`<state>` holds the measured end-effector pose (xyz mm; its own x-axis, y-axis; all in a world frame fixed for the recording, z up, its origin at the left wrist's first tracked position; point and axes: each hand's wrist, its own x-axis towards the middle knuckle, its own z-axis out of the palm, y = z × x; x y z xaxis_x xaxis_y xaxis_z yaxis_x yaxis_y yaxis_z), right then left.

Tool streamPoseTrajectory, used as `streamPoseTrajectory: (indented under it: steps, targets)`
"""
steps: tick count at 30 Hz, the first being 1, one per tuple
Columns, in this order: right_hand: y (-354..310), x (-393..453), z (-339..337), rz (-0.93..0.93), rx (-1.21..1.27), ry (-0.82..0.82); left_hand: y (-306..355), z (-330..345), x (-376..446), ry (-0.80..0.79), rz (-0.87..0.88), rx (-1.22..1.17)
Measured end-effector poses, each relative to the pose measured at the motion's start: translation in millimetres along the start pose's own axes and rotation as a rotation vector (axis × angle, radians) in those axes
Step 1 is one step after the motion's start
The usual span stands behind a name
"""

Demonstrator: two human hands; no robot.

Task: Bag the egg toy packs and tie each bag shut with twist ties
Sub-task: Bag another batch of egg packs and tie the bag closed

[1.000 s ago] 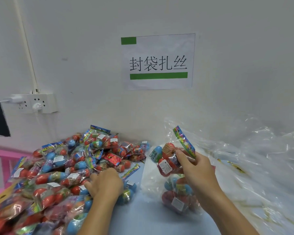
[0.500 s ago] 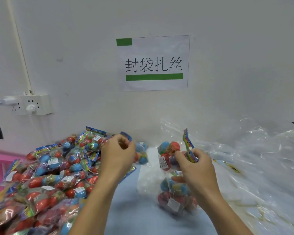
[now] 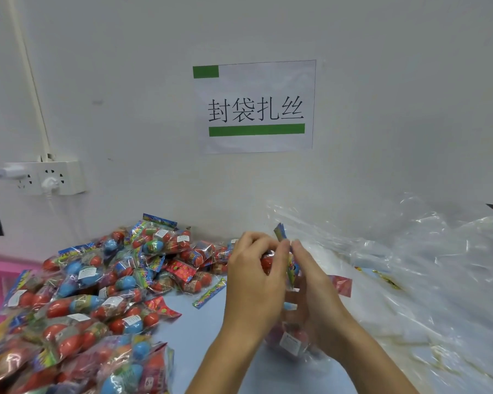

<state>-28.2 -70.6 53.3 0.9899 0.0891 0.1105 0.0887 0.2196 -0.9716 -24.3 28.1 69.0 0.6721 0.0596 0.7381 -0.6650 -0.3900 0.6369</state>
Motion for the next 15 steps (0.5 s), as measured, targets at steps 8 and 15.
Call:
streamPoseTrajectory:
  steps: [8, 15]
  targets:
    - [4.7, 2.6, 2.9, -0.055, -0.069, 0.178, 4.7, 1.3, -5.6, 0.018, -0.092, -0.245]
    - [5.1, 7.0, 1.9, -0.129, -0.028, 0.339, -15.2, -10.4, 4.5, 0.040, -0.347, -0.019]
